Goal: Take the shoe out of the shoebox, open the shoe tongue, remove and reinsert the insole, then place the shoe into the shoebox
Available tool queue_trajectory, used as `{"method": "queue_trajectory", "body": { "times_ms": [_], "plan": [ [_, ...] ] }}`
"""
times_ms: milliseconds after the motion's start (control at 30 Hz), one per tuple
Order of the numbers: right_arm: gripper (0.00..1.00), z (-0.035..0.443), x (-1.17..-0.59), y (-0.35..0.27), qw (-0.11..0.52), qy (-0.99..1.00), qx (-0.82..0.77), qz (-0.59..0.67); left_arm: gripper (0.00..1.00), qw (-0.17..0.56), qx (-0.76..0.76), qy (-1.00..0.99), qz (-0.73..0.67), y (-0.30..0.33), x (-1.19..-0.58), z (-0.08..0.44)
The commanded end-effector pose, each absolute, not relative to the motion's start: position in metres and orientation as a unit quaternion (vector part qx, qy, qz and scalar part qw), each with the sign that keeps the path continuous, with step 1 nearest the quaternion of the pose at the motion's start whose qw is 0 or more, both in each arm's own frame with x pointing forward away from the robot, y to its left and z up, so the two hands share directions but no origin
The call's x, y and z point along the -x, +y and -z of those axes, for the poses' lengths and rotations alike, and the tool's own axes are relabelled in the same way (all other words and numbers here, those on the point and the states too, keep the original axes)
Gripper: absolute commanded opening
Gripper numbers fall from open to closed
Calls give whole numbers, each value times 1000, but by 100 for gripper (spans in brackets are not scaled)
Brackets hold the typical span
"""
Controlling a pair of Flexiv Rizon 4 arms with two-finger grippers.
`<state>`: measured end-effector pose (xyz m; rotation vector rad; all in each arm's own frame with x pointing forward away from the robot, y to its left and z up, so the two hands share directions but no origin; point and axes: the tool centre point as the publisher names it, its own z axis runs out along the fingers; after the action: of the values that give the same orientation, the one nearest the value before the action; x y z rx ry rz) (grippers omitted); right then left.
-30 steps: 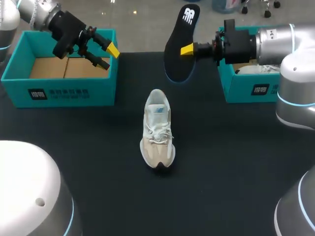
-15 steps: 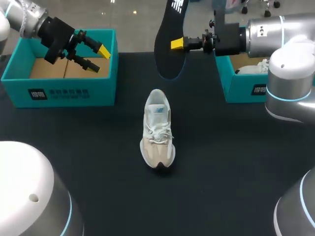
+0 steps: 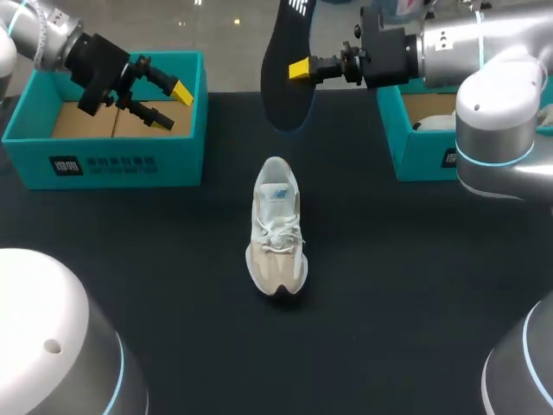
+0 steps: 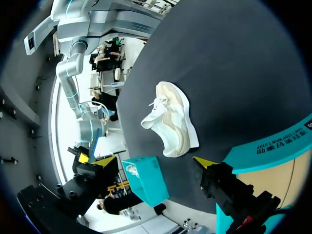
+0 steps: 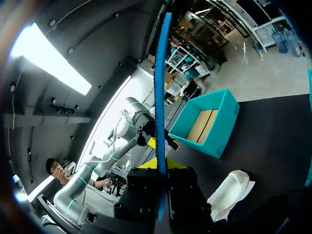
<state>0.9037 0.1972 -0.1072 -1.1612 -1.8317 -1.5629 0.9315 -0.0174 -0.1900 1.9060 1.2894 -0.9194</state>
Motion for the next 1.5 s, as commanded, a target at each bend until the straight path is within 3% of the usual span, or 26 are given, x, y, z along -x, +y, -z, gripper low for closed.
{"method": "queue_trajectory", "body": {
  "times_ms": [33,133,567,1500],
  "plan": [
    [0,108,-904,198,232,-667,423,568,100,324,-728,492,350,-17,-931,190],
    [0,108,-904,198,232,-667,423,568,100,324,-728,492,350,-17,-931,190],
    [0,125,-950,224,107,-720,350,589,100,324,-728,492,350,-17,-931,190],
    [0,131,-952,225,106,-721,350,589,100,324,-728,492,350,-17,-931,190]
  ]
}}
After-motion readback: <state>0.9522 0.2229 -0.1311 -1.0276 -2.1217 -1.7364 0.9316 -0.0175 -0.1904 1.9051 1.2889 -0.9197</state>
